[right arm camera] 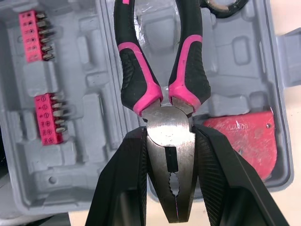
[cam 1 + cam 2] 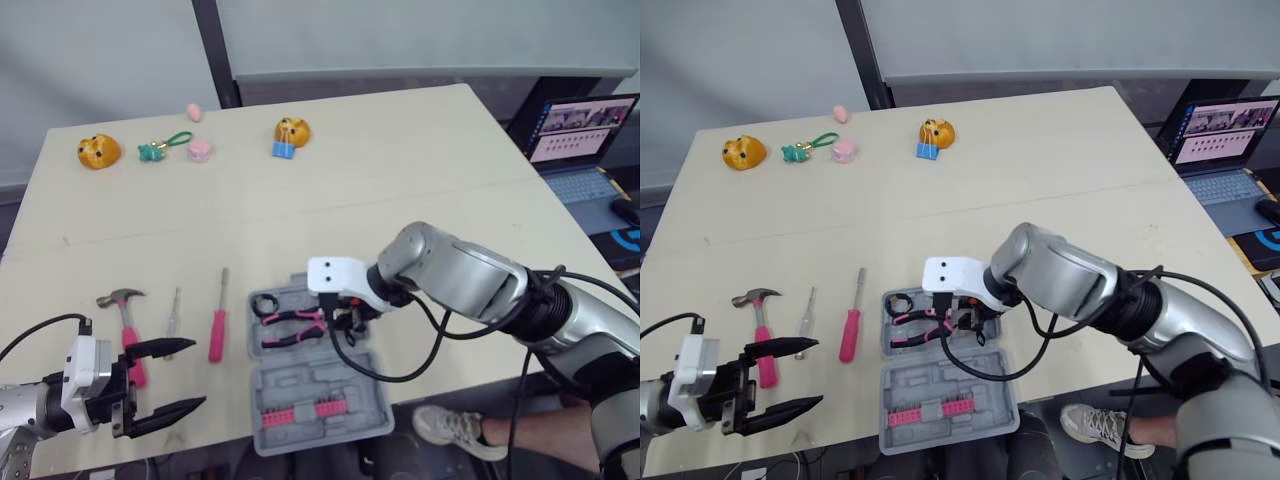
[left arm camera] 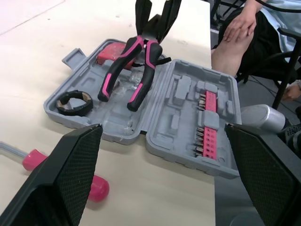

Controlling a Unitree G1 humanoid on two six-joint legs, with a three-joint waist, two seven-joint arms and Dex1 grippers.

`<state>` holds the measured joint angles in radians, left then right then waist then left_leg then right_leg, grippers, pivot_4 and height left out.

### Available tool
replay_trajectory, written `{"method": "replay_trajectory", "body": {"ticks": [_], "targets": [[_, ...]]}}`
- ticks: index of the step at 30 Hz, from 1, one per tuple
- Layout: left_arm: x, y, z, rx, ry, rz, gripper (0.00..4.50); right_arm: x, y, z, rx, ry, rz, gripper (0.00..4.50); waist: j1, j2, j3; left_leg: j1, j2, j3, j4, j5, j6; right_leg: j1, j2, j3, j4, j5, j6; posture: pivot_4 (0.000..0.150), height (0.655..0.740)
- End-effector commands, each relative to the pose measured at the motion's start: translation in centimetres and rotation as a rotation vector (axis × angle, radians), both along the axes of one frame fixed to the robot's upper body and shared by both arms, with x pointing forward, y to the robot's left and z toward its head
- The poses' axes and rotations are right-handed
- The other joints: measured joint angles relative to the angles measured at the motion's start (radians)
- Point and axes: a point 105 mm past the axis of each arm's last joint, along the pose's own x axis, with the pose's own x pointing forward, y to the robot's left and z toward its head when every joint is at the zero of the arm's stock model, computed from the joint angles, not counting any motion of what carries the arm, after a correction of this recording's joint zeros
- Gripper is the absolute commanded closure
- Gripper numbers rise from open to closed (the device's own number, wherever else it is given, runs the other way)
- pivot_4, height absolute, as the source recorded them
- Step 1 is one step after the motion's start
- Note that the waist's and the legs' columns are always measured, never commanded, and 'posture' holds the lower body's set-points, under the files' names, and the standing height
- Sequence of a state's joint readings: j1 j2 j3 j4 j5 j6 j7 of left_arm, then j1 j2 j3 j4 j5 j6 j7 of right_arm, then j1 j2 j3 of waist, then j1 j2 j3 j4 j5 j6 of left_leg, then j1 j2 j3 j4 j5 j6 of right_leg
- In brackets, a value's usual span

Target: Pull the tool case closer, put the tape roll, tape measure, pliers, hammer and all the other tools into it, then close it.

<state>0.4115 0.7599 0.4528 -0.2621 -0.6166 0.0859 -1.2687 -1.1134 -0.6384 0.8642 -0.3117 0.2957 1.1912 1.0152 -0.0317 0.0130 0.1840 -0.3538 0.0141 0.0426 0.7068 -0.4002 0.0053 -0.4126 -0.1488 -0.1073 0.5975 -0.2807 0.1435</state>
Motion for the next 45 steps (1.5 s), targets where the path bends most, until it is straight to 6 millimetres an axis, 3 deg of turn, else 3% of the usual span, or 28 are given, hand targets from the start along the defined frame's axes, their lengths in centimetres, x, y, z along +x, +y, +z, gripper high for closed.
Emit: {"method": "replay_trajectory", "body": {"ticks": [1,15,29,43,45], "targets": [[-0.2,0.2,0.4,0.013,-0.031,0.01,0.0,0.0,1.0,0.2,0.026,-0.024,0.03,3.54,0.0,0.0,0.0,0.0,0.0,0.0,0.0,0.0,0.0,0.0,0.0,0.0,0.0,0.0,0.0,0.15,0.74],[-0.7,-0.5,0.7,0.005,-0.066,0.0,0.0,0.1,2.4,-1.7,0.052,0.023,0.038,3.54,-0.003,0.0,0.0,0.0,0.0,0.0,0.002,0.0,0.0,0.0,0.0,0.0,0.003,0.0,0.0,0.15,0.74],[-0.9,-0.9,0.8,0.012,-0.078,-0.012,0.0,0.8,2.3,-3.5,0.044,0.033,0.023,3.54,-0.003,0.0,0.0,0.0,0.001,0.0,0.006,-0.001,-0.001,0.0,0.0,0.0,0.006,0.0,-0.001,0.15,0.74],[-0.6,-1.4,1.0,0.005,-0.08,-0.014,0.0,1.0,2.1,-3.8,0.043,0.036,0.02,3.54,-0.003,0.0,0.0,0.0,0.001,0.0,0.006,-0.001,-0.001,-0.001,0.0,0.0,0.007,0.0,-0.001,0.15,0.74],[-0.6,-1.5,1.0,0.003,-0.081,-0.016,0.0,1.0,2.1,-3.7,0.048,0.038,0.021,2.5,-0.002,0.0,0.0,0.0,0.001,0.0,0.006,-0.001,-0.001,-0.001,0.0,0.0,0.007,0.0,-0.001,0.15,0.74]]}}
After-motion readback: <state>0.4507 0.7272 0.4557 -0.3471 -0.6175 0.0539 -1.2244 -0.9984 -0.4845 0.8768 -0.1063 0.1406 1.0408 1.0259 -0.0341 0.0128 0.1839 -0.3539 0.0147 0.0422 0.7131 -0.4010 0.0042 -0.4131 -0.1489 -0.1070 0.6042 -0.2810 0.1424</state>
